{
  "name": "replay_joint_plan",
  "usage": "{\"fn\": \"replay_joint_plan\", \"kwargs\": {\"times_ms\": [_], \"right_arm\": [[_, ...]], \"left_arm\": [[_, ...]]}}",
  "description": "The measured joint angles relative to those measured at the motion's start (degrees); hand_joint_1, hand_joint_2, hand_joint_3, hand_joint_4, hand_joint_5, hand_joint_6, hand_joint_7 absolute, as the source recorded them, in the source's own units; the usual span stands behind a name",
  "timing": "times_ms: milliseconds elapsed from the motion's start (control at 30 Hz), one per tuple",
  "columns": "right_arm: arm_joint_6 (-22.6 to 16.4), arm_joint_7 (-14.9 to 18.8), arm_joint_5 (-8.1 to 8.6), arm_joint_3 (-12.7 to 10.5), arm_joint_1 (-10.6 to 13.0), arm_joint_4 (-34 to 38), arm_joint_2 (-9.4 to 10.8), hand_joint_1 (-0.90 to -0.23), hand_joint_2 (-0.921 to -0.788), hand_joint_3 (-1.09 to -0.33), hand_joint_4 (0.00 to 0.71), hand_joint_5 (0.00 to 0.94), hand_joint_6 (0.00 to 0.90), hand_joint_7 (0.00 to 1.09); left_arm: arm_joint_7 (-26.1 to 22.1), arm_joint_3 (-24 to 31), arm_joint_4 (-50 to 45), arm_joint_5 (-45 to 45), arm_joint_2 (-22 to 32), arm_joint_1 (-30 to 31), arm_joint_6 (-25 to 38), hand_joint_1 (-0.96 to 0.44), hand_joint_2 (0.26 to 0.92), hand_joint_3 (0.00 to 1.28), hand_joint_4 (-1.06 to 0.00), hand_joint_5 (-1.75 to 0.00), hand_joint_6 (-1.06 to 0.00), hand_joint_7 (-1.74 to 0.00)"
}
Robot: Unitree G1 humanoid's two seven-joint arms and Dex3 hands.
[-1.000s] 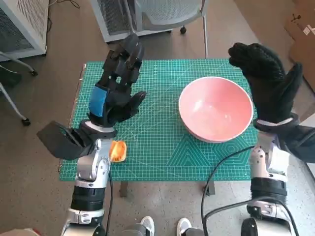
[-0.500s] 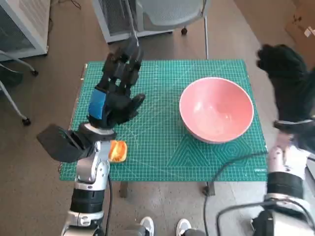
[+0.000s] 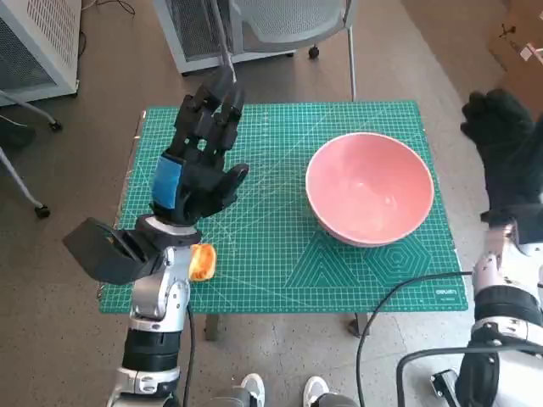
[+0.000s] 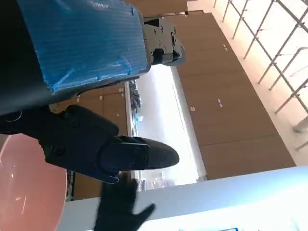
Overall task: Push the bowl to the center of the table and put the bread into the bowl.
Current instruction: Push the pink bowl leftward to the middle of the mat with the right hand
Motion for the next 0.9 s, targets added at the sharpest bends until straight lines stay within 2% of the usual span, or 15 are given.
{"fn": "replay_joint_plan", "kwargs": {"times_ms": [200, 400, 600, 900], "right_arm": [[4.42, -2.15, -1.19, -0.02, 0.21, 1.45, 0.13, -0.565, -0.921, -0.770, 0.186, 0.003, 0.319, 0.00], [7.37, -3.93, -2.63, 0.24, 0.46, 1.88, 1.43, -0.541, -0.921, -0.813, 0.184, 0.001, 0.315, 0.00], [9.75, -4.88, -4.18, 0.30, 0.67, 2.25, 2.67, -0.554, -0.921, -0.826, 0.184, 0.001, 0.311, 0.00], [10.92, -5.98, -4.47, 0.08, 0.73, 2.44, 5.73, -0.604, -0.921, -0.813, 0.223, 0.013, 0.345, 0.02]], "left_arm": [[0.56, 0.02, -0.62, 0.00, 0.00, 0.85, 0.00, -0.51, 0.848, 0.35, 0.00, 0.00, 0.00, -0.43], [1.03, 0.00, -1.26, 0.06, 0.01, 1.37, 0.00, -0.49, 0.846, 0.36, 0.00, 0.00, 0.00, -0.44], [1.54, 0.04, -1.96, 0.11, 0.06, 1.87, 0.01, -0.49, 0.844, 0.36, 0.00, 0.00, 0.00, -0.44], [2.22, 0.14, -4.13, 0.14, 0.68, 3.32, 0.15, -0.49, 0.842, 0.36, -0.01, 0.00, 0.00, -0.46]]}}
